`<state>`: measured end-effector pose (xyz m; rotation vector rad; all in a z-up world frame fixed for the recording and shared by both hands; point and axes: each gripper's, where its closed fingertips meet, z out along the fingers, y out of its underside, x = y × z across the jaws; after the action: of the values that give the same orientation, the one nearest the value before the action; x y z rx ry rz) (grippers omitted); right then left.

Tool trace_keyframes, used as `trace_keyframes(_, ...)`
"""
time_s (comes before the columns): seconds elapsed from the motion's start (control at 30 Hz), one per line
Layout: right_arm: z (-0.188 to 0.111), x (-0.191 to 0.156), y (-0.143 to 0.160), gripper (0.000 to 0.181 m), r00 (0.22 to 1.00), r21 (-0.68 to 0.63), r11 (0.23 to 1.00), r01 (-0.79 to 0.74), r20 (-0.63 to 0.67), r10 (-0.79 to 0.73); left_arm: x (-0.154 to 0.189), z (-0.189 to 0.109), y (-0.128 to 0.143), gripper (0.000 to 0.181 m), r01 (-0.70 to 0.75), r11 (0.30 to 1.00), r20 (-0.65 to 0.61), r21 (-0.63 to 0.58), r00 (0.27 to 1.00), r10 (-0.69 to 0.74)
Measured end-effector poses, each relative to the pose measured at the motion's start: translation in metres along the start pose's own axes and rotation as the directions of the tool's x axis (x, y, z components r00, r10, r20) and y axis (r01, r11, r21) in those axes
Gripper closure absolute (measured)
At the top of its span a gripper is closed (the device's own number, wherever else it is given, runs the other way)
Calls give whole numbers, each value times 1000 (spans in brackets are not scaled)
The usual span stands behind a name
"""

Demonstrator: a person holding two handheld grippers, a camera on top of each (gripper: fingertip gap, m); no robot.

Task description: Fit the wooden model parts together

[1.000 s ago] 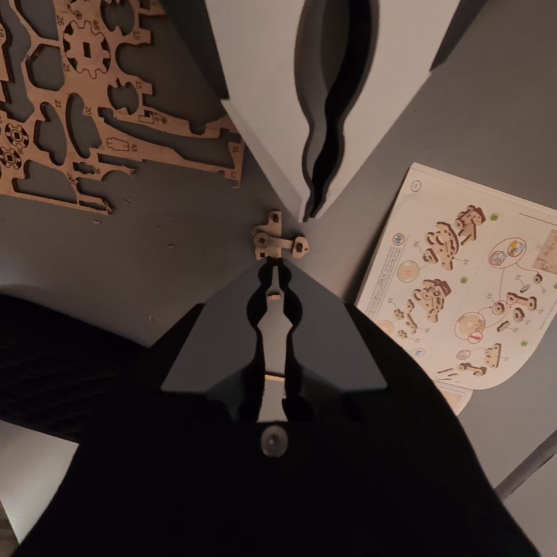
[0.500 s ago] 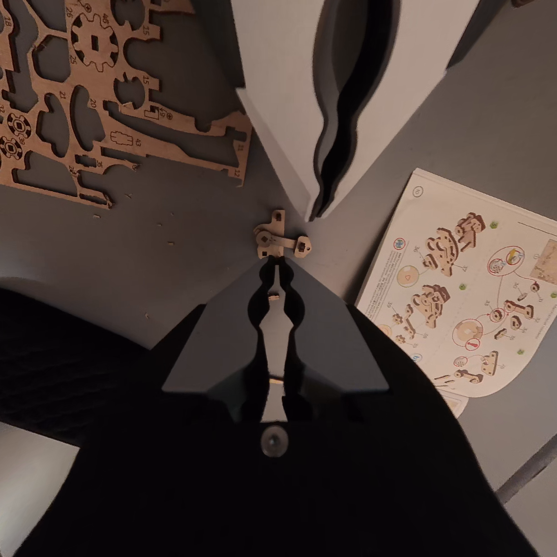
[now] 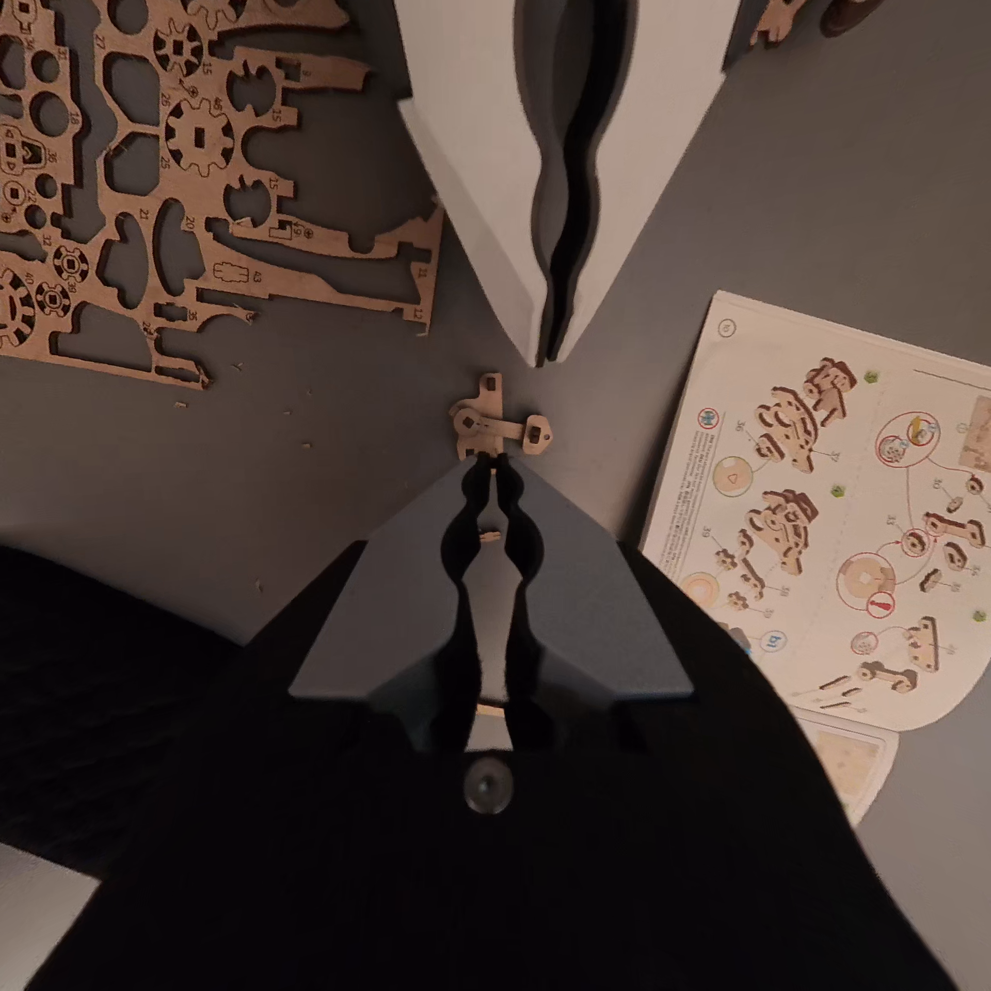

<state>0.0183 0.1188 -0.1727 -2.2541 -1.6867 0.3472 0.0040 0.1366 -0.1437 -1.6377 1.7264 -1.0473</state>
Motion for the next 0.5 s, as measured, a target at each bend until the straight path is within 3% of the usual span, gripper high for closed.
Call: trace_keyframes(0.5, 4, -1, 5, 176, 996, -244, 965, 94, 24, -91, 1, 1, 1, 181, 3, 1000, -8, -5, 1000, -3)
